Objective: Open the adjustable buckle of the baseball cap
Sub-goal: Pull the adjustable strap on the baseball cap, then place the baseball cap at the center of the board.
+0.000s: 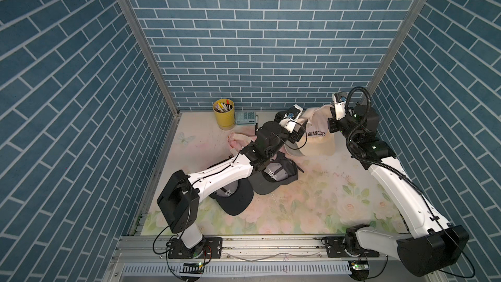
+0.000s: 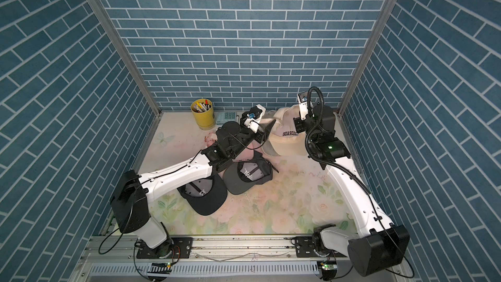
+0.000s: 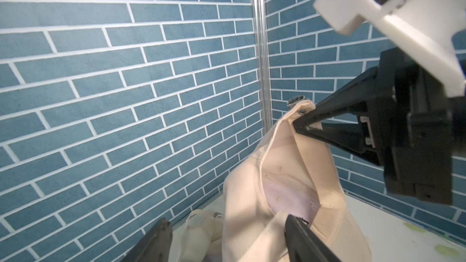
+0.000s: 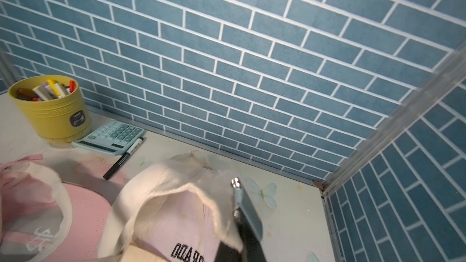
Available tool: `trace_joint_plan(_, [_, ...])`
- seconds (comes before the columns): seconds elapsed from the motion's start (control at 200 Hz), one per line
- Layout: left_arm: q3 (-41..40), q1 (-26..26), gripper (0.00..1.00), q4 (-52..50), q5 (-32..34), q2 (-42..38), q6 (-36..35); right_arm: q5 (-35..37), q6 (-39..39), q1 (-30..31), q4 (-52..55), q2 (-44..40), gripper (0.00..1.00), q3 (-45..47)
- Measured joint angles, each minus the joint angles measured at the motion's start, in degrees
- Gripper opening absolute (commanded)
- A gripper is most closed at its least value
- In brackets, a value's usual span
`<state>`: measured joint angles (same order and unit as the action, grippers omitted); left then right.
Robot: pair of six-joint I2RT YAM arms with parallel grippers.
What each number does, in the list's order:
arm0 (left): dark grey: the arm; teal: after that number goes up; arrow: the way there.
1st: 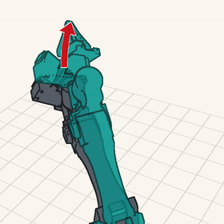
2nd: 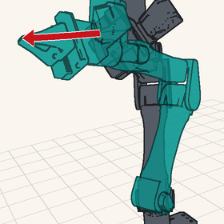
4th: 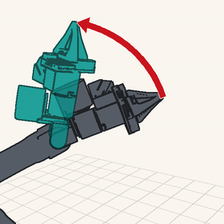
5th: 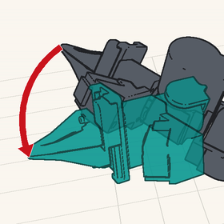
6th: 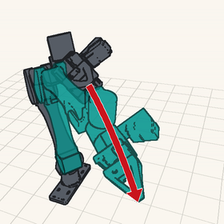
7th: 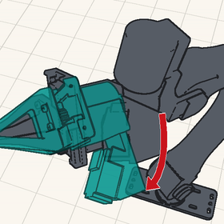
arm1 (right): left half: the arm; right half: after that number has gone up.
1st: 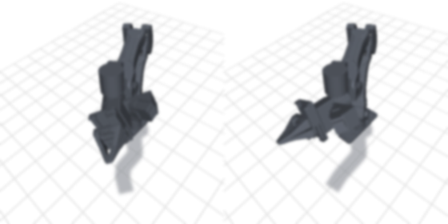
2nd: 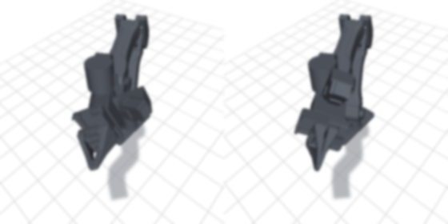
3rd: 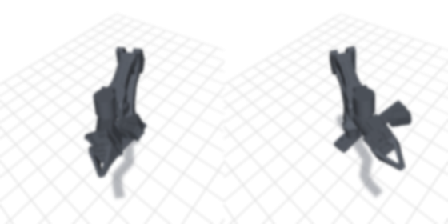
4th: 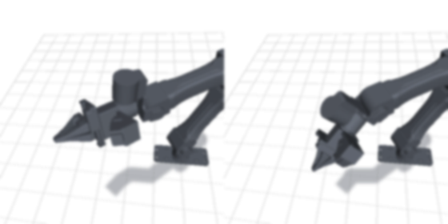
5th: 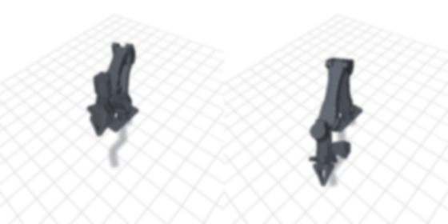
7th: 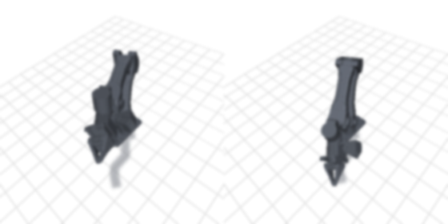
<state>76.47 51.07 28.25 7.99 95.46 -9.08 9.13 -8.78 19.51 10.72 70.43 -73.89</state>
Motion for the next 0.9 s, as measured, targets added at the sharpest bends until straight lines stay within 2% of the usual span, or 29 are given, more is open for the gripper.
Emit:
trace_joint_plan(0.19, [-0.02,2.97,0.76,0.79,-1.62,0.11,-1.22,14.25,8.85,2.97,10.64,5.44,0.00,-11.50])
trace_joint_plan(0.405, [-5.18,5.20,0.78,8.68,-3.52,2.03,0.00,29.49,17.84,7.10,20.33,11.45,0.00,-21.57])
trace_joint_plan(0.68, [-1.88,6.23,0.79,13.97,-7.52,12.94,2.21,40.74,27.71,10.64,32.30,18.93,0.00,-32.52])
trace_joint_plan(0.9, [0.15,6.84,0.79,17.57,-11.04,17.16,4.24,46.14,34.14,13.18,38.86,21.68,0.00,-37.35])
